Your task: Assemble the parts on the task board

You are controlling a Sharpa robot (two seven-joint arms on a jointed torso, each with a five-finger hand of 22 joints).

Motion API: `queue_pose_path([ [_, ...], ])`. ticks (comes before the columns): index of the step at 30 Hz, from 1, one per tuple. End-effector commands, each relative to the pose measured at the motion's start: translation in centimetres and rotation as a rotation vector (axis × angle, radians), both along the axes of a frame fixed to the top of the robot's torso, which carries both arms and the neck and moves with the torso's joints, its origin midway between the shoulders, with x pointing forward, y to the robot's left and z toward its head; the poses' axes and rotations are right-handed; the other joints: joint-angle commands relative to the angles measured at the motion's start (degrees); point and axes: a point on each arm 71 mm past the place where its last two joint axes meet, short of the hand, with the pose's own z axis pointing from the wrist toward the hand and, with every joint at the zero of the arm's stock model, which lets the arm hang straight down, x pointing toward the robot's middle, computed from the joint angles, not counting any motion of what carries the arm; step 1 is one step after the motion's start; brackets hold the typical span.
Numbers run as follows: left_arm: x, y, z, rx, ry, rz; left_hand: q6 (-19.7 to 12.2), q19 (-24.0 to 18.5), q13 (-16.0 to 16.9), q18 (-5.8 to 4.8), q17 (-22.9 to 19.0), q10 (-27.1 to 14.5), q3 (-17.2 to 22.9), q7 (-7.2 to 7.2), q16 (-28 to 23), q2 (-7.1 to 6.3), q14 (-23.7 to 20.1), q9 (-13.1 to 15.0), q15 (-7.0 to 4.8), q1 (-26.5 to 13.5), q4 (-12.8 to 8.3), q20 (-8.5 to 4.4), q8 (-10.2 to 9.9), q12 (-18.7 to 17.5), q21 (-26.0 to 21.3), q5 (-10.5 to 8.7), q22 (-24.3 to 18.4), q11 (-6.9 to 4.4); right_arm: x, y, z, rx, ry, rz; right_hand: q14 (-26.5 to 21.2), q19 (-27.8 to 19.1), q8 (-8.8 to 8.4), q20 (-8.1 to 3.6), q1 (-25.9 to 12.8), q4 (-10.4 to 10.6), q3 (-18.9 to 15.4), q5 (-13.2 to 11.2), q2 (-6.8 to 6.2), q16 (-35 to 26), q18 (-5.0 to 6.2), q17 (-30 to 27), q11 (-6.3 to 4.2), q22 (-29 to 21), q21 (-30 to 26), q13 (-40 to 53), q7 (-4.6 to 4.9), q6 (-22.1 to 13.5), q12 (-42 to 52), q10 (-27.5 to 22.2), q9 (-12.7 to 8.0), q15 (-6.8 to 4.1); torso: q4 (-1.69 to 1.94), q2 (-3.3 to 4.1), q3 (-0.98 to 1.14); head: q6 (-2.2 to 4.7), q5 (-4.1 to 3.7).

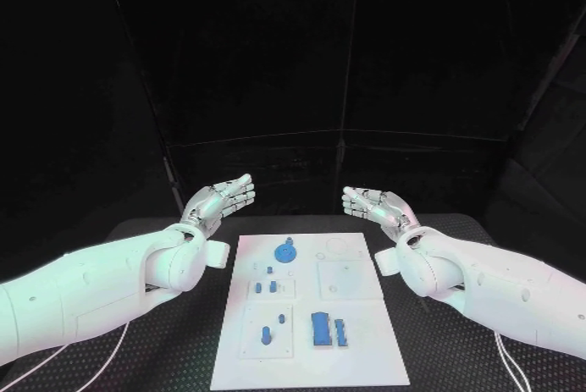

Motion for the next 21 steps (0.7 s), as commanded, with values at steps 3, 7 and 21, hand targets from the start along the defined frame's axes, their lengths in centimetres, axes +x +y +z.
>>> queue_pose_path([
  [3, -1.8, -1.4, -0.2, 0.057, -0.005, 0.11, -12.36, -8.96, -0.53, -2.86, -3.01, -12.27, -4.76, -2.66, -2.74, 0.63, -11.64, -0.54, -6.07, -17.26, 0.19, -3.7, -0.73, -4.05, -2.43, -2.58, -4.33, -2.51, -1.7, 0.5, 1.0, 0.092, -0.005, -0.163, -13.59, -11.1, -0.81, -3.3, -19.38, -5.43, 2.8, -2.74, -0.75, -1.24, -2.89, -2.71, -5.63, -0.89, -3.12, -0.81, -2.6, -12.31, -5.29, -13.43, -5.81, -3.51, 0.15, -0.53, 0.18, -0.06, 0.14],
  [7, -3.1, -2.5, -0.1, 0.063, -0.001, 0.154, -15.4, -11.18, -0.53, -3.48, -3.01, -15.29, -5.95, -7.21, -7.24, 0.63, -14.52, -0.54, -6.07, -21.53, 0.19, -4.6, -0.73, -4.05, -2.43, -2.58, -5.41, -6.72, -2.9, 1.0, 1.3, 0.116, 0.013, -0.208, -17.02, -13.87, -0.81, -4.15, -24.27, -5.43, 7.33, -3.43, -0.75, -1.24, -2.92, -7.38, -5.63, -0.89, -3.9, -0.81, -7.13, -15.42, -5.29, -16.81, -5.81, -3.51, 0.15, -0.53, 0.18, -0.06, 0.14],
  [21, -4.7, -3.6, 0.2, 0.07, 0.002, 0.206, -23.38, -17.1, -0.53, -7.5, -3.01, -23.27, -12.82, -7.21, -7.24, 0.63, -22.06, -0.54, -6.07, -32.69, 0.19, -9.9, -0.73, -4.05, -2.43, -2.58, -11.62, -6.72, -4.0, 1.4, 1.5, 0.129, 0.031, -0.243, -25.94, -21.08, -0.81, -9.0, -36.96, -5.43, 7.33, -7.48, -0.75, -1.24, -7.53, -7.38, -5.63, -0.89, -8.49, -0.81, -7.13, -23.47, -5.29, -25.61, -5.81, -3.51, 0.15, -0.53, 0.18, -0.06, 0.14],
])
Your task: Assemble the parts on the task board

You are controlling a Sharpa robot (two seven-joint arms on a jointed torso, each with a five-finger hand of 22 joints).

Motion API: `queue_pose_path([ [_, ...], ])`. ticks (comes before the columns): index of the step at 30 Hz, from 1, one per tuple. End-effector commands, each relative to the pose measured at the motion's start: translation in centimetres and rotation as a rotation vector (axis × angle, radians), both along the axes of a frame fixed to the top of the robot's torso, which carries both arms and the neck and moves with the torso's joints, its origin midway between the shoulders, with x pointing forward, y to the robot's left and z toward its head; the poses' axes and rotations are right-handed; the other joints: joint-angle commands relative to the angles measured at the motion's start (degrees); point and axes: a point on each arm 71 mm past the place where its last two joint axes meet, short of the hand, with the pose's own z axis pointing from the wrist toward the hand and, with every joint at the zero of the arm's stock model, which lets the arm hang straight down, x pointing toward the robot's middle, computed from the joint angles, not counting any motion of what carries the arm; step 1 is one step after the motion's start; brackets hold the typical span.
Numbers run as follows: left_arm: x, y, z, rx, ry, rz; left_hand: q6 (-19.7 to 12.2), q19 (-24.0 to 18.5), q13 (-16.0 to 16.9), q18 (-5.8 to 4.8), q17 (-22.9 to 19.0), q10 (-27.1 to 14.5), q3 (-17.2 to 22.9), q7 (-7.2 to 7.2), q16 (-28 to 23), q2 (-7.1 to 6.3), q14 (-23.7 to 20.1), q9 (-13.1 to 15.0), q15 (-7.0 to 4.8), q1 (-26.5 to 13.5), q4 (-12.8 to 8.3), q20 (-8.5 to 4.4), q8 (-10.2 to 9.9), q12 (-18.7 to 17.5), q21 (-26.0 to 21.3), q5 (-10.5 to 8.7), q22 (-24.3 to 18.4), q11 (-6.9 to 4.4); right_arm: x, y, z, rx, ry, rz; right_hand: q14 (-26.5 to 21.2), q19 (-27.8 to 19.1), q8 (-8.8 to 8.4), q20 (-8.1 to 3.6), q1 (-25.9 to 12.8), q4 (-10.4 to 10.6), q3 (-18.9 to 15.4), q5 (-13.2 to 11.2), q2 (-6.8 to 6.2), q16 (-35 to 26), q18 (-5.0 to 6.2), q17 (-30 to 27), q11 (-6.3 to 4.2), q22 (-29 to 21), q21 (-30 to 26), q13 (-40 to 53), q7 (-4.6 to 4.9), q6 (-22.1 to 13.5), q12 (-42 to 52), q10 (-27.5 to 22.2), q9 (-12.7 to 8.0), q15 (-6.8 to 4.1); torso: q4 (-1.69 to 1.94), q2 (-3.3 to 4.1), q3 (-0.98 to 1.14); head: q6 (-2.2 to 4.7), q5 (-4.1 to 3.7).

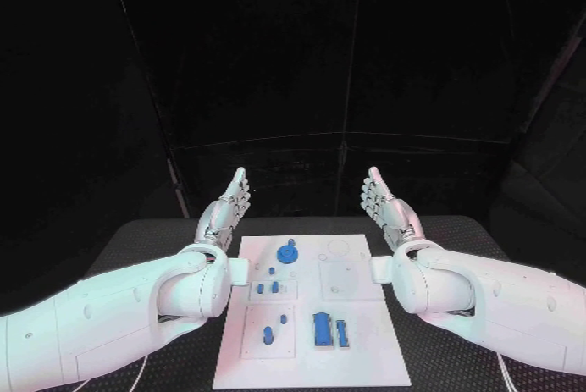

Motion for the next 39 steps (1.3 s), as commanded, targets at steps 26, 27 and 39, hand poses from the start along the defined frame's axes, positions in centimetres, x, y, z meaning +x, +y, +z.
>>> queue_pose_path([
  [26, 0.03, 0.2, 0.29, 0.035, -0.021, 0.034, -13.79, -9.84, -0.07, -2.12, -0.13, -13.71, -5.37, -0.57, -0.65, 0.0, -12.99, -0.07, -0.3, -19.27, -0.01, -1.94, -0.23, -0.43, -0.28, -0.44, -3.48, -0.36, 0.02, -0.22, 0.25, 0.003, -0.014, -0.04, -15.61, -12.86, -0.22, -1.33, -22.25, -0.16, 0.81, -0.77, -0.03, -0.27, -2.17, -0.6, -0.19, -0.07, -1.14, -0.07, -0.51, -14.1, -0.42, -15.4, -0.25, -0.09, 0.0, 0.0, 0.0, 0.0, -0.01],
  [27, 0.03, 0.2, 0.29, 0.035, -0.021, 0.034, -13.79, -9.84, -0.07, -2.12, -0.13, -13.71, -5.37, -0.57, -0.65, 0.0, -12.99, -0.07, -0.3, -19.27, -0.01, -1.94, -0.23, -0.43, -0.28, -0.44, -3.48, -0.36, 0.02, -0.22, 0.25, 0.003, -0.014, -0.04, -15.61, -12.86, -0.22, -1.33, -22.25, -0.16, 0.81, -0.77, -0.03, -0.27, -2.17, -0.6, -0.19, -0.07, -1.14, -0.07, -0.51, -14.1, -0.42, -15.4, -0.25, -0.09, 0.0, 0.0, 0.0, 0.0, -0.01],
  [39, 0.03, 0.2, 0.29, 0.035, -0.021, 0.034, -13.79, -9.84, -0.07, -2.12, -0.13, -13.71, -5.37, -0.57, -0.65, 0.0, -12.99, -0.07, -0.3, -19.27, -0.01, -1.94, -0.23, -0.43, -0.28, -0.44, -3.48, -0.36, 0.02, -0.22, 0.25, 0.003, -0.014, -0.04, -15.61, -12.86, -0.22, -1.33, -22.25, -0.16, 0.81, -0.77, -0.03, -0.27, -2.17, -0.6, -0.19, -0.07, -1.14, -0.07, -0.51, -14.1, -0.42, -15.4, -0.25, -0.09, 0.0, 0.0, 0.0, 0.0, -0.01],
])
